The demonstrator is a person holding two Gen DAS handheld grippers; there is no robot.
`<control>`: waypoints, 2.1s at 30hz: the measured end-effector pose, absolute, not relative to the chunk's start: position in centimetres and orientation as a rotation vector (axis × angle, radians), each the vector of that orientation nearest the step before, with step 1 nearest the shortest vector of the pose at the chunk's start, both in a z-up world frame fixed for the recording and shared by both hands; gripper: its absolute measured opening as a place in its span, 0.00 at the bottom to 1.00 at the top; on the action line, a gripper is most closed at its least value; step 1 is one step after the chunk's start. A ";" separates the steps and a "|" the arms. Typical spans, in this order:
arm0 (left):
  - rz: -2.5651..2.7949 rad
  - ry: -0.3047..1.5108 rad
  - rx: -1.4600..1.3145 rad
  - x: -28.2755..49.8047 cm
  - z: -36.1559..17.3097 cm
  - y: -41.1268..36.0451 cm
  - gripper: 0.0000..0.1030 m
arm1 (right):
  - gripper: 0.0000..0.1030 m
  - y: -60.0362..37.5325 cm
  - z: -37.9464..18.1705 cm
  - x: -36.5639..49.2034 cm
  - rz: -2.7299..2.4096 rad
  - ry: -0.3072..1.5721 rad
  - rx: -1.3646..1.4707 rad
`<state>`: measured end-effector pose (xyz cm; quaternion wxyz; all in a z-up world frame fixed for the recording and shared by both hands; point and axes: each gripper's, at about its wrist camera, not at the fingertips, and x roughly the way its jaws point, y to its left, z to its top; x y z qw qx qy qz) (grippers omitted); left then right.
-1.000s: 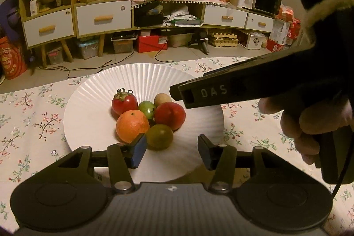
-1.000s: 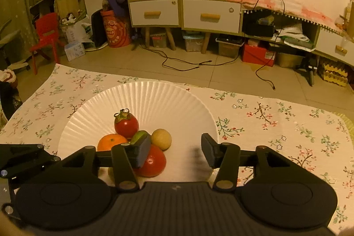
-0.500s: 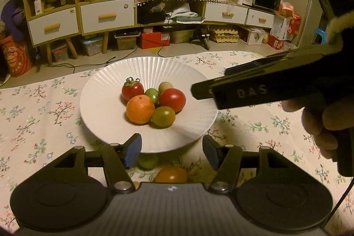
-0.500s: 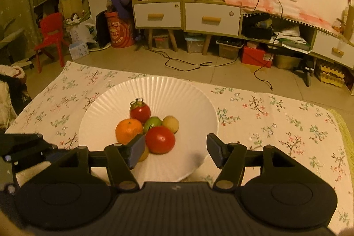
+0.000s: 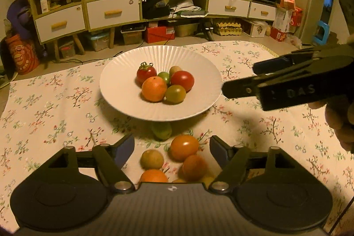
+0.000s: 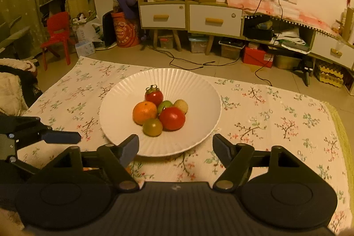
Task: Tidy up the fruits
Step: 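Lift both grippers away from the plate back to the fruit cluster, then grasp an orange mandarin with the left gripper while the right gripper grasps an orange tomato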
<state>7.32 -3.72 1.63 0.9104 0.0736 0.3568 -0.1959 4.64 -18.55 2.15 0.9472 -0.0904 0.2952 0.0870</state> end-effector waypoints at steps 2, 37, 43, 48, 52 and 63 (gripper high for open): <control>-0.402 0.741 0.152 7.2 1.5 -3.4 0.74 | 0.75 -18.5 1.9 4.4 0.181 0.609 -0.177; -0.261 0.822 0.123 5.4 -3.2 3.1 0.91 | 0.93 -18.1 -4.0 1.4 0.179 0.700 -0.229; -0.275 0.788 0.125 5.6 -3.3 2.7 0.91 | 0.91 -17.5 -5.0 1.9 0.173 0.707 -0.266; -0.314 0.783 0.131 5.6 -3.3 2.4 0.90 | 0.90 -17.0 -5.1 1.8 0.195 0.700 -0.273; -0.346 0.795 0.132 5.4 -3.1 2.3 0.88 | 0.81 -17.0 -4.7 1.5 0.216 0.709 -0.274; -0.439 0.790 0.116 5.1 -2.8 1.2 0.67 | 0.65 -15.9 -4.3 1.0 0.308 0.737 -0.261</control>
